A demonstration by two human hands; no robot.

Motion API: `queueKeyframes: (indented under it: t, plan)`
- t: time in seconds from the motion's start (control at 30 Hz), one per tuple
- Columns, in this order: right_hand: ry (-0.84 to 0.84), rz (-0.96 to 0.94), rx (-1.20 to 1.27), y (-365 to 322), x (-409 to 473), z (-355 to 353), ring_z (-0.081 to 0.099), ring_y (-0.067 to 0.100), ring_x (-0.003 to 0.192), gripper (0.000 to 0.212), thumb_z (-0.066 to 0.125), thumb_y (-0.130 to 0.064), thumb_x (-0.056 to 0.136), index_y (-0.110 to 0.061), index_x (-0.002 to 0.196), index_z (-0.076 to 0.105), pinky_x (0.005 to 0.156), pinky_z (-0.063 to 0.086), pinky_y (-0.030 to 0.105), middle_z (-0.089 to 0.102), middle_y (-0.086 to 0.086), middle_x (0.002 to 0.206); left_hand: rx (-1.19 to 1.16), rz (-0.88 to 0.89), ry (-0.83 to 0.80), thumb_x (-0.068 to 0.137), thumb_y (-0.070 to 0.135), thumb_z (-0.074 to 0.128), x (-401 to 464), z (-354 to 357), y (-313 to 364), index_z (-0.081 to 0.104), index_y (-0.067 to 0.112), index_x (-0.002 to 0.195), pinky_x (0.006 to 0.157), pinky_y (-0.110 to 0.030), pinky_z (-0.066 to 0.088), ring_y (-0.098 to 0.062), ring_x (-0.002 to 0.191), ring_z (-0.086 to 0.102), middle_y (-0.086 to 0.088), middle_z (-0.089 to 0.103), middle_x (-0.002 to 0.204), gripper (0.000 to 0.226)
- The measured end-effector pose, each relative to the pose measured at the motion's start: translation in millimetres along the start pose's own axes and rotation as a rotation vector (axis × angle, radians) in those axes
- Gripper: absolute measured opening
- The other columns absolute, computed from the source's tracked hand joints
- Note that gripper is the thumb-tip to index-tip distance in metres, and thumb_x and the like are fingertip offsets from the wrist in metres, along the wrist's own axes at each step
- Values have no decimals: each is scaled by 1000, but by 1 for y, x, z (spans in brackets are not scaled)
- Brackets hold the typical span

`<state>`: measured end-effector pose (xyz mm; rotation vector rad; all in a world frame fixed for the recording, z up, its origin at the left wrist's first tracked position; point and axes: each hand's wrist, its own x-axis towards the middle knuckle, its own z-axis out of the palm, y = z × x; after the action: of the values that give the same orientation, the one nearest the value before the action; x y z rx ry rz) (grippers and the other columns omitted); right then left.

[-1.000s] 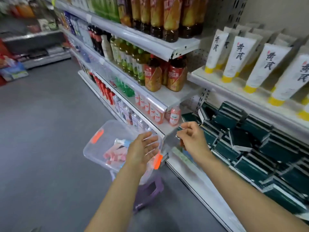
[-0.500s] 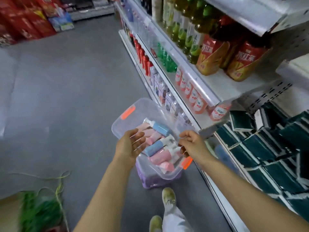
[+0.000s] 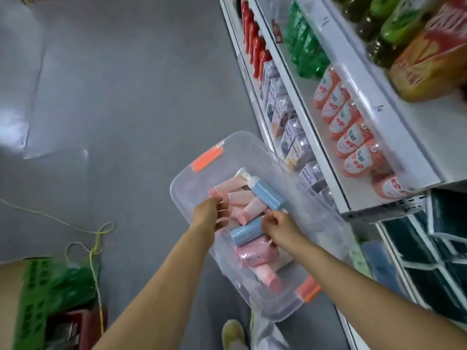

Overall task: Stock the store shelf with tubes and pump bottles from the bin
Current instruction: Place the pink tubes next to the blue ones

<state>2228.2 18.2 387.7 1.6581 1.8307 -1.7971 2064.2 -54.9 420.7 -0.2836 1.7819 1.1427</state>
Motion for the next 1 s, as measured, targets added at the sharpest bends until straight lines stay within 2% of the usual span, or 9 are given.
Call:
queueKeyframes:
  t: [0.1,0.17,0.3,0.37,0.47,0.7,0.8,0.87,1.0]
  plan:
    - [-10,-39,-190,-2,36,10,64,25,88,10,57,-27,81,-19,86,60,76,53,37,65,4,96,218,102,7,92,11,50,37,14,-5,62,12,83,58,-26,41,-15,61,52,-3,57,71,15]
    - [-35,-95,-315,-9,55,18,59,25,103,13,60,-25,86,-18,97,60,83,44,30,56,4,112,372,180,14,92,10,52,63,24,-8,65,11,91,59,-26,42,-17,64,53,-6,58,78,13]
    - [-151,-186,-579,-7,86,37,54,27,119,39,52,-32,94,-20,131,49,95,42,35,43,4,135,716,218,-6,88,20,55,110,37,-18,65,14,111,87,-34,49,-29,95,60,-13,64,111,26]
    - [-233,-184,-644,-3,98,45,56,26,117,42,48,-45,94,-27,131,48,95,45,39,49,0,133,895,219,-13,85,26,52,124,40,-21,58,18,129,97,-37,47,-31,110,58,-13,58,128,44]
    - [-295,-215,-778,2,112,53,56,26,115,44,39,-51,95,-28,132,45,90,46,40,50,0,132,1177,312,-40,92,25,47,137,40,-25,49,17,139,106,-37,33,-30,131,40,-10,45,143,47]
    - [-117,-276,-997,8,112,65,51,37,113,60,37,-45,99,-15,148,23,85,40,41,35,8,137,1524,416,-57,94,40,36,155,49,-26,53,19,127,101,-40,36,-29,119,41,-6,53,128,42]
    - [90,-330,-1076,15,105,75,57,33,95,52,57,-32,90,-16,138,44,67,36,34,43,5,133,1661,436,-79,93,51,42,157,53,-19,53,22,130,98,-40,33,-29,123,34,-9,49,130,48]
    - [103,-321,-1080,18,100,79,59,28,72,48,78,-31,68,-21,114,65,55,36,30,58,3,112,1729,413,-90,90,54,46,158,54,-16,53,24,131,101,-41,31,-28,125,31,-9,44,134,51]
    - [130,-419,-1080,22,102,79,53,24,49,41,90,-33,35,-24,70,72,44,37,26,62,1,77,1732,350,-146,85,49,57,161,52,-22,37,19,144,108,-43,29,-30,131,34,-10,37,142,69]
